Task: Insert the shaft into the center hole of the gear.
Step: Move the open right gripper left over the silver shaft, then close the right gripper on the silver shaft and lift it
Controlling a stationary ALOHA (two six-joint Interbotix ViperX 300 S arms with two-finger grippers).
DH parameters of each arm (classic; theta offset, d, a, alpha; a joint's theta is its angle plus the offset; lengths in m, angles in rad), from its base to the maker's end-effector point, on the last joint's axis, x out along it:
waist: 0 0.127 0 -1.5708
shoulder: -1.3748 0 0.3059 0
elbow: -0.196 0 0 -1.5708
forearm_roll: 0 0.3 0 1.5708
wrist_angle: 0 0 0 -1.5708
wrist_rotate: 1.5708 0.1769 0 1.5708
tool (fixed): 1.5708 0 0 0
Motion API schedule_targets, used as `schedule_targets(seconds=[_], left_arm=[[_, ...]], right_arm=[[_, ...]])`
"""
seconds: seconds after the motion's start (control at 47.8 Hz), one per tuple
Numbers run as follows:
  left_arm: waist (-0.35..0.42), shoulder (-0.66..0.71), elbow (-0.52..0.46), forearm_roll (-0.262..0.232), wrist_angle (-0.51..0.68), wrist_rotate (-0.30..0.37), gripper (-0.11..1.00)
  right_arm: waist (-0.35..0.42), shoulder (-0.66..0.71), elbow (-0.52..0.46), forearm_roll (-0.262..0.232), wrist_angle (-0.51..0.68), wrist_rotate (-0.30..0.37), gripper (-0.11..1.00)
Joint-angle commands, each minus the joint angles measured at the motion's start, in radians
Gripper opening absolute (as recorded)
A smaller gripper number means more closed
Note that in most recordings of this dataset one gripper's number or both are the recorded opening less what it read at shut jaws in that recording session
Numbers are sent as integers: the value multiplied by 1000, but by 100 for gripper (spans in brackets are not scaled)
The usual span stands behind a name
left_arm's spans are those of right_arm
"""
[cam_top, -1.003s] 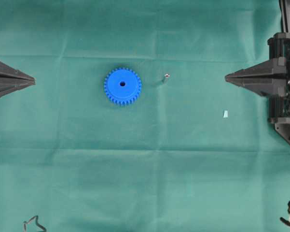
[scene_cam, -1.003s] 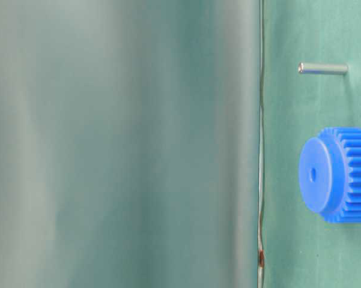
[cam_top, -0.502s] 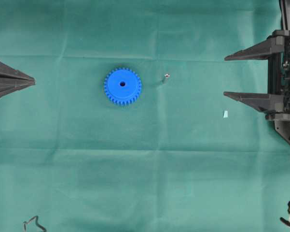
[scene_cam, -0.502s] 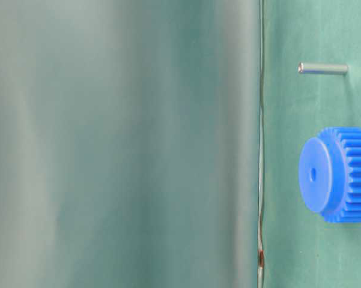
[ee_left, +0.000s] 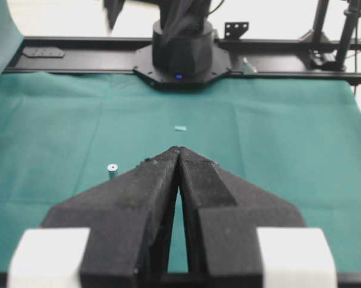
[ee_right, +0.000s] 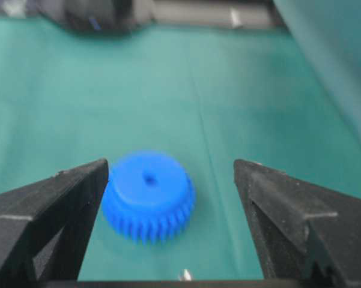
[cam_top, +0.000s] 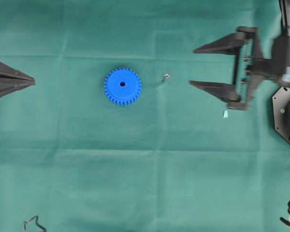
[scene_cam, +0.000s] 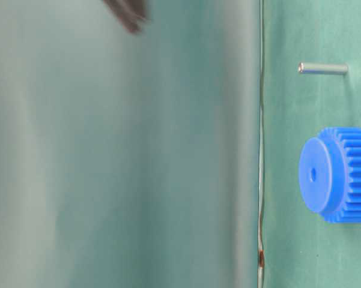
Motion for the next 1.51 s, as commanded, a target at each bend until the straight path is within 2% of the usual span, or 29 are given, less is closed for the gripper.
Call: schedule_targets(seconds=[0.0,0.293,0.794,1.296,1.484], left_arm=[[-2,6,-25,3,-6,0,0],[-2,11,-23,3,-6,2,0],[-2,11,-23,3,-6,0,0],[-3,11,-23,3,-5,0,0],[-3,9,-23,3,-5,-2,0]], right_arm=[[-18,66,-32,8,-28,2,91],[-31,290,-40,61,-132,2,91],[-31,488,-46,138,-225,2,89],[-31,584,-80,144,-219,3,84],[-31,584,-77,144,-216,2,77]])
